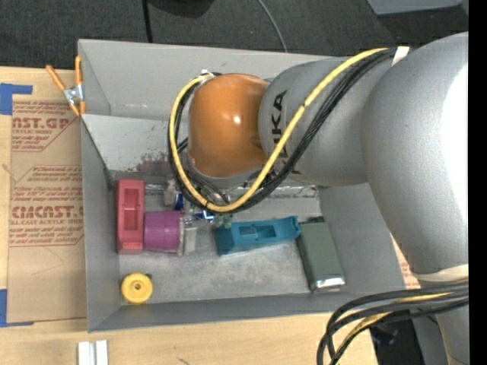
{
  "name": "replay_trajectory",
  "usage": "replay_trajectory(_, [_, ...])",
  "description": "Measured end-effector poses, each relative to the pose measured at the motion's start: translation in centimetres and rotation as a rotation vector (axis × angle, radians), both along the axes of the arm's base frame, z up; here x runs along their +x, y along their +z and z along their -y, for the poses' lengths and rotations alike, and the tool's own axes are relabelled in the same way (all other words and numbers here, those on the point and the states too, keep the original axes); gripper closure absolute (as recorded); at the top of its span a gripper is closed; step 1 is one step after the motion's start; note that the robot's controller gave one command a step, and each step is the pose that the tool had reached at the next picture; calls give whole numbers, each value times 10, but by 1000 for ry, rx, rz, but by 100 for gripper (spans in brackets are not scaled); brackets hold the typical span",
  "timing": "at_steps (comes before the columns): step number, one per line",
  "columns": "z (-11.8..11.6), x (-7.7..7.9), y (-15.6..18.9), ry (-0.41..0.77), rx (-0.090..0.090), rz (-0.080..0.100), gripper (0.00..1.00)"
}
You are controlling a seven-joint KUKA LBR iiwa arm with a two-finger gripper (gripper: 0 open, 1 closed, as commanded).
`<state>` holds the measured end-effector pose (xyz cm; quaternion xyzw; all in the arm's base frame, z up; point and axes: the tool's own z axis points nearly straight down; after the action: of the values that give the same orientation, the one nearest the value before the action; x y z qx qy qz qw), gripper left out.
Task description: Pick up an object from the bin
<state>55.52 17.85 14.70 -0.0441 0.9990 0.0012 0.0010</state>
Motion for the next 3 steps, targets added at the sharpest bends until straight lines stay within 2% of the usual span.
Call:
replay_trajectory(1, [-5,-10,-51,-70,1,1,0])
replay_trajectory(2, [-8,-20,-76,-105,0,-1,100])
replay_trajectory(3, [-8,-20,-76,-105,0,-1,100])
